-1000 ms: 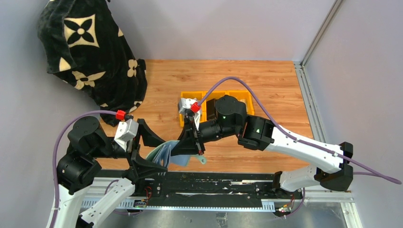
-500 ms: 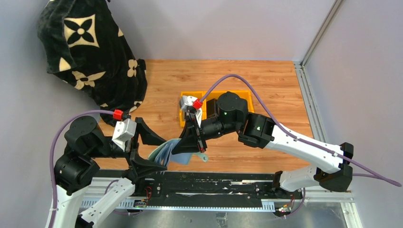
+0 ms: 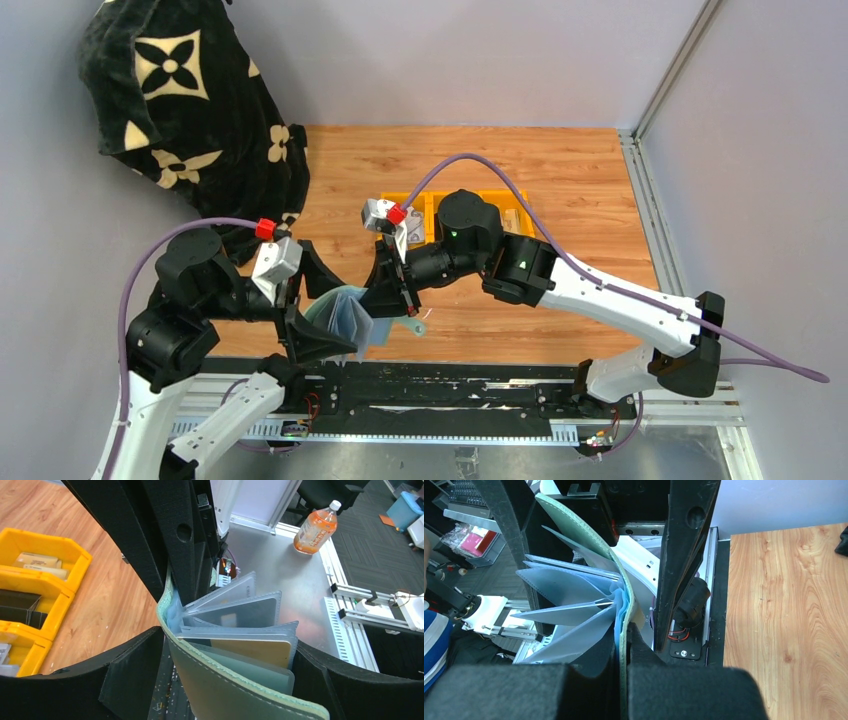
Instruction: Take the credit cards out of the card holder
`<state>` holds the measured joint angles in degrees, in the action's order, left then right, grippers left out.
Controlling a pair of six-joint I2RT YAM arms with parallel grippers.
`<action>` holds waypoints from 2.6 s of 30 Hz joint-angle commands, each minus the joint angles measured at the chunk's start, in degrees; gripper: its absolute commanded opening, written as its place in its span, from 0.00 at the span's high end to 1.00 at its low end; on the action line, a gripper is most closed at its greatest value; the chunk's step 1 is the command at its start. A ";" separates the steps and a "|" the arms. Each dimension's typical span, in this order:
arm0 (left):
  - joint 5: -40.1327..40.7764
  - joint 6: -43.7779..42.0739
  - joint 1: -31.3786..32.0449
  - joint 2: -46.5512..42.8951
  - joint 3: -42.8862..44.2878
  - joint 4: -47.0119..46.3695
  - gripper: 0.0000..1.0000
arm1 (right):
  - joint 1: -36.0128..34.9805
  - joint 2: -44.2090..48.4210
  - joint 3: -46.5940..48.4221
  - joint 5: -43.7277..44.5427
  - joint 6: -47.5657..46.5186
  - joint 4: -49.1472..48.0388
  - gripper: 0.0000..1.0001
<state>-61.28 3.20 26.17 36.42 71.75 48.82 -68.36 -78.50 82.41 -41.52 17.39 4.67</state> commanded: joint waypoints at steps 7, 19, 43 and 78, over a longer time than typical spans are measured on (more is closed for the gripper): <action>5.99 -3.04 -0.25 -1.68 1.96 0.47 0.17 | 0.19 1.40 1.44 -2.67 0.10 -1.03 1.00; 11.32 -9.04 -0.25 -2.18 5.59 6.38 0.32 | 2.13 6.60 -2.20 -1.81 -0.90 0.24 1.00; 10.58 -6.96 -0.25 -0.40 7.70 7.08 0.63 | 2.81 8.41 -1.77 -3.27 -3.75 4.15 1.00; 14.37 -13.94 -0.27 0.00 4.43 11.32 1.00 | 5.28 2.70 5.81 1.43 -13.75 18.88 0.18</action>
<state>-46.28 -10.50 26.15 36.62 76.09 60.29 -61.60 -74.59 87.26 -38.39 4.80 23.00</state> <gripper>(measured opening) 0.065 0.816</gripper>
